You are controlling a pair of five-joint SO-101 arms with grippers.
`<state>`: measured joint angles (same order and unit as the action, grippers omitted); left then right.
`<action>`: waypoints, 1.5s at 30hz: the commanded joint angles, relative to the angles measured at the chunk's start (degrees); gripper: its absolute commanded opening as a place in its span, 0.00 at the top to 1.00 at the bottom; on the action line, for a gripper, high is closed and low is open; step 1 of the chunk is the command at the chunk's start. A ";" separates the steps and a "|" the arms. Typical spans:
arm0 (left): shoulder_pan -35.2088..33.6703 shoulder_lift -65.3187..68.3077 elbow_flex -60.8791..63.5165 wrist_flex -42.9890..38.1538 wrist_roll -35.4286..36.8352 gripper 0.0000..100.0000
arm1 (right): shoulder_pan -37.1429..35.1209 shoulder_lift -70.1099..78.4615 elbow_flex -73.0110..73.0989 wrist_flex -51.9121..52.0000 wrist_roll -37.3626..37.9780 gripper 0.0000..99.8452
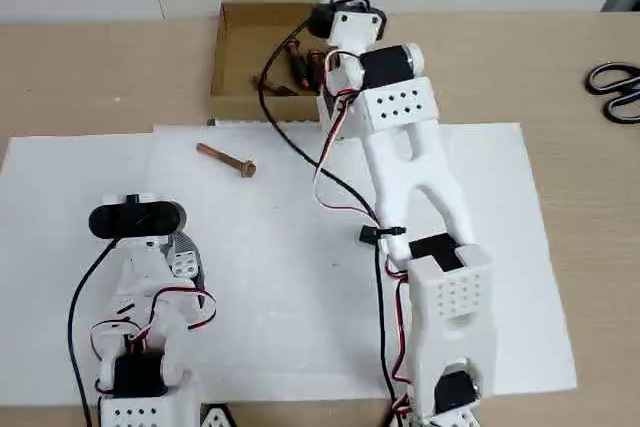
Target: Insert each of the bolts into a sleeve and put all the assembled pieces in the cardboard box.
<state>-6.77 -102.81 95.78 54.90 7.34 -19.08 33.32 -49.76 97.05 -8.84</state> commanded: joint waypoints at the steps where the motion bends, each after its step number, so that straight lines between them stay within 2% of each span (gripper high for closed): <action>1: -0.18 -0.35 -1.27 0.26 0.18 0.99 | 1.01 -7.08 2.55 1.54 -0.62 0.84; 4: -0.18 -0.35 -1.27 0.26 0.18 0.99 | 0.66 -14.29 11.25 1.45 -0.44 0.84; 9: -0.18 -0.35 -1.27 0.26 0.18 0.99 | -0.22 -25.27 27.08 1.19 5.01 0.84; 17: -0.18 -0.35 -1.27 0.35 -0.09 0.99 | -0.22 -29.93 43.69 0.84 6.68 0.84; 20: -0.18 -0.35 -1.27 0.35 -0.09 0.99 | -0.13 -29.93 47.47 0.48 13.10 0.84; 31: -0.18 -0.35 -1.27 0.35 0.09 0.99 | 0.13 -30.11 51.34 0.48 50.55 0.84; 39: -0.18 -0.35 -1.27 0.35 0.09 0.99 | 0.04 -29.93 51.25 -1.10 59.60 0.84; 45: -0.18 -0.35 -1.27 0.35 0.09 0.99 | -0.13 -29.67 51.34 -3.82 60.57 0.84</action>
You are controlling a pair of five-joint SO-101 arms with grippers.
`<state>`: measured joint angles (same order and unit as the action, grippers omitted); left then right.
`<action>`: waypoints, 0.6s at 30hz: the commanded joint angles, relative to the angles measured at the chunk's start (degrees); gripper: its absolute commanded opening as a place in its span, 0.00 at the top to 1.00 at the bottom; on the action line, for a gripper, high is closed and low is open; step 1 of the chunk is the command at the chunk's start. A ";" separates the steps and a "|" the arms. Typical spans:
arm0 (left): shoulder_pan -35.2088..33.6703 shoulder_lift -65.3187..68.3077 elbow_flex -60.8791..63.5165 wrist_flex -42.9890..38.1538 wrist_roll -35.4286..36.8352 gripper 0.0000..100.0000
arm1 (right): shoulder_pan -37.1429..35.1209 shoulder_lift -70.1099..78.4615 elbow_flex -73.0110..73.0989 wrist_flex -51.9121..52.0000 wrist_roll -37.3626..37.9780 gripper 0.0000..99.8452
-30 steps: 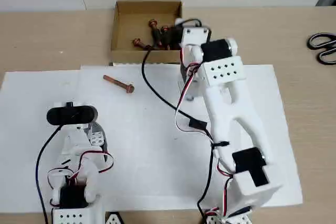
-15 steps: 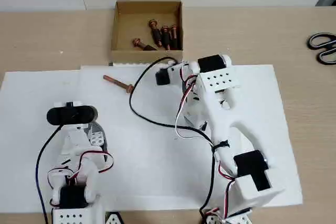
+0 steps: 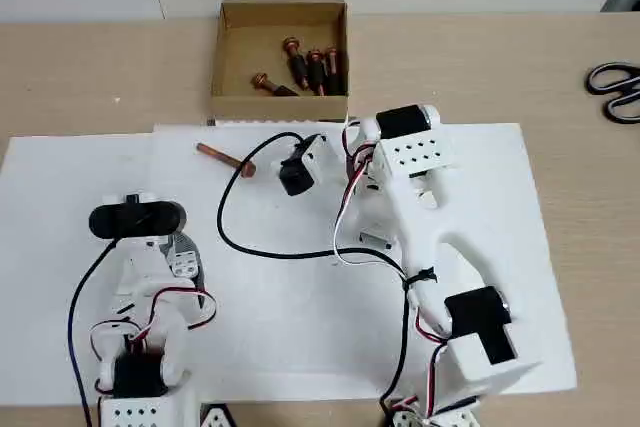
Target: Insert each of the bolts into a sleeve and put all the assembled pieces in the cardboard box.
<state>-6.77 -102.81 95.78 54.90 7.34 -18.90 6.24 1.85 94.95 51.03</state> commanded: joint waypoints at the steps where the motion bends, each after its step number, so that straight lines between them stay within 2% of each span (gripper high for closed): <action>1: -0.18 -0.35 -1.27 0.35 0.09 0.99 | -0.31 -2.51 -0.26 -2.42 0.70 0.84; 18: -0.18 -0.35 -1.27 0.35 0.09 0.99 | -0.04 -2.59 16.18 -16.04 0.44 0.85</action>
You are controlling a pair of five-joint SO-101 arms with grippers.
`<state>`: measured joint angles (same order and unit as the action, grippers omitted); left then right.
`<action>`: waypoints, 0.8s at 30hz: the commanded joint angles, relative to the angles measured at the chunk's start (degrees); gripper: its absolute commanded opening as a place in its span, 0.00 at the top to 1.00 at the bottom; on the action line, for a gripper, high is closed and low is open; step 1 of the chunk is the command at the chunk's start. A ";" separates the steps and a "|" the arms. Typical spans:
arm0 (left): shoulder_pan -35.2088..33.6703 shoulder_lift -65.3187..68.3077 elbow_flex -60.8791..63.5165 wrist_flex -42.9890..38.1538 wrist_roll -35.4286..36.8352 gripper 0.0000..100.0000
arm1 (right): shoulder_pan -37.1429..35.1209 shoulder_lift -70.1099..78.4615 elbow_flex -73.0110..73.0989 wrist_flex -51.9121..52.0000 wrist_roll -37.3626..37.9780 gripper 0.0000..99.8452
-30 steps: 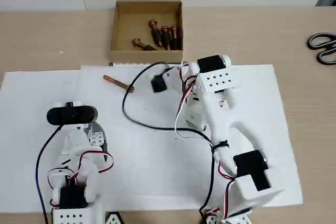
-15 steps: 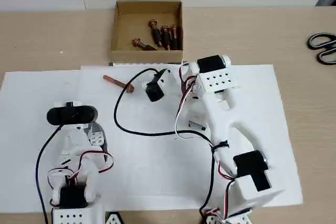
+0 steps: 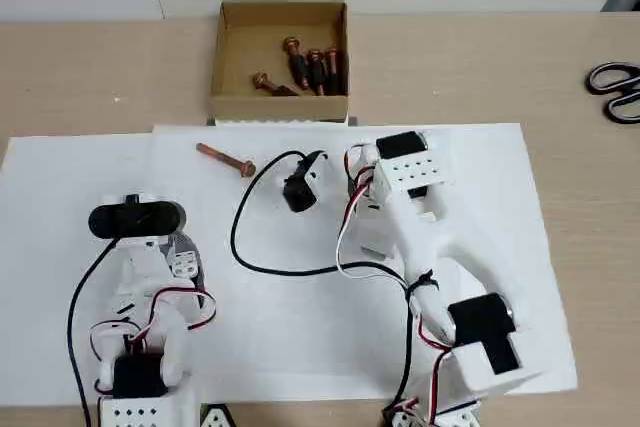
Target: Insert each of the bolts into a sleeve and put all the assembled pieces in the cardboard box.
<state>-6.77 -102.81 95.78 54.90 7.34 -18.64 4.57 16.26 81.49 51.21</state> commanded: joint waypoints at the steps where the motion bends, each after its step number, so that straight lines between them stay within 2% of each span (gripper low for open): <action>1: -0.18 -0.35 -1.27 0.35 0.09 0.99 | -0.48 -0.92 2.55 -4.00 0.26 0.85; 11: -0.18 -0.35 -1.27 0.35 -0.09 0.99 | -0.57 -0.84 8.53 -11.56 0.35 0.85; 13: -0.18 -0.35 -1.27 0.35 0.00 0.99 | -0.57 -0.84 10.02 -12.79 0.35 0.88; 17: -0.18 -0.35 -1.27 0.35 0.09 0.99 | -0.57 -0.84 10.99 -14.02 0.35 1.00; 24: -0.18 -0.35 -1.27 0.35 0.18 0.99 | -0.66 -1.54 8.53 -10.42 -0.35 0.99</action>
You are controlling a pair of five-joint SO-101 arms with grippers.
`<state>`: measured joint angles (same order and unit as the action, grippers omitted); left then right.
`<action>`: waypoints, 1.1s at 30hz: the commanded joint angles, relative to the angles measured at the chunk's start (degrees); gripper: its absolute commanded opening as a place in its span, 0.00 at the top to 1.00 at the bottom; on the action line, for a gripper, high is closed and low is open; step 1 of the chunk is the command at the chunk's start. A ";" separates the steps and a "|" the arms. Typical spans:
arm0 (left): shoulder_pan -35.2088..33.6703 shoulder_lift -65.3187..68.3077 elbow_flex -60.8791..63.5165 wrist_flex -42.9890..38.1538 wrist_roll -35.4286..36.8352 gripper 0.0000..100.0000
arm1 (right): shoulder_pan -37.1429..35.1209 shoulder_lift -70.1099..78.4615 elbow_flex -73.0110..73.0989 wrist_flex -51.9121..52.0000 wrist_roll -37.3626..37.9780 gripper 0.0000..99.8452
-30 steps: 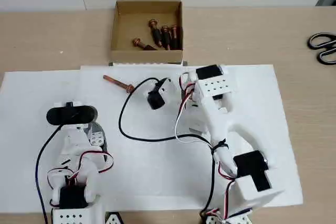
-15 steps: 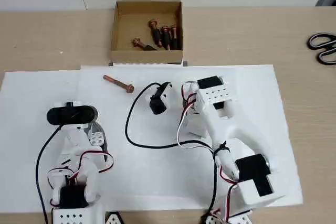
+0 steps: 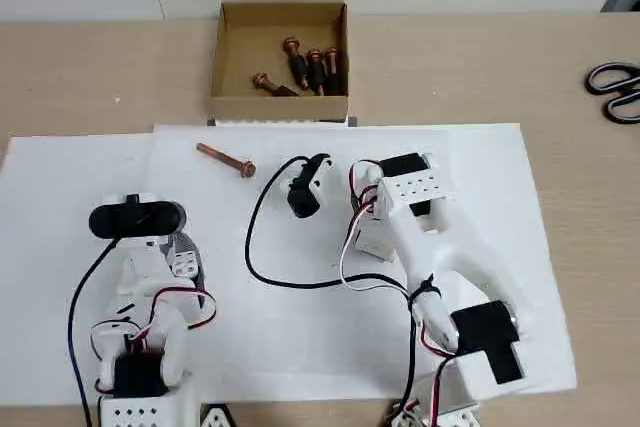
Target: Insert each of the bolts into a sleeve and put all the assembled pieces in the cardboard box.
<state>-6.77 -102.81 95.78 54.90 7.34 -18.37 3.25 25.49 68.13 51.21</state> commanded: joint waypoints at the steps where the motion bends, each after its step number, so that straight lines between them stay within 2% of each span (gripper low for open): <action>1: -0.18 -0.35 -1.27 0.35 0.18 0.99 | -0.92 -0.22 -2.37 4.70 -1.41 0.99; 16: -0.18 -0.35 -1.27 0.35 0.18 0.99 | -0.92 -0.22 -27.60 29.58 -19.34 0.99; 23: -0.26 -0.35 -1.27 0.35 0.35 0.99 | -0.66 -3.38 -28.66 31.25 -40.18 1.00; 27: -2.46 -0.35 -1.45 1.41 5.36 0.99 | -0.48 -12.53 -28.66 31.16 -53.01 1.00; 30: -6.15 -0.35 -1.45 1.58 8.88 0.99 | 0.22 -17.89 -27.52 30.99 -59.25 1.00; 33: -7.38 -0.35 -1.63 1.14 9.32 0.99 | 3.56 -19.38 -22.77 30.64 -61.98 1.00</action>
<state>-13.01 -102.81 95.78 56.31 15.87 -17.67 -12.75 0.53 98.20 -7.60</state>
